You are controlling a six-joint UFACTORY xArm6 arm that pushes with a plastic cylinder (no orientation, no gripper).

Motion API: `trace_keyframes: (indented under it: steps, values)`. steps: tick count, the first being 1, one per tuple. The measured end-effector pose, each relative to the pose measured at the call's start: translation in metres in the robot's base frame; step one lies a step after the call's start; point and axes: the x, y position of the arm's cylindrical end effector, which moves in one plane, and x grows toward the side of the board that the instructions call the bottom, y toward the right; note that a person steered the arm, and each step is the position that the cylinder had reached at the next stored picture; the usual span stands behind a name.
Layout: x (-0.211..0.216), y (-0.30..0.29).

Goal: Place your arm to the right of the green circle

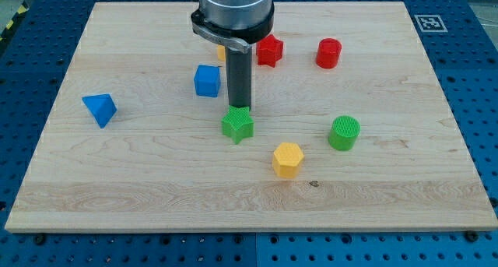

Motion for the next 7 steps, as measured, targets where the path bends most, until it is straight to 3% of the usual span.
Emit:
trace_keyframes:
  steps: [7]
  values:
    - [-0.011, 0.127]
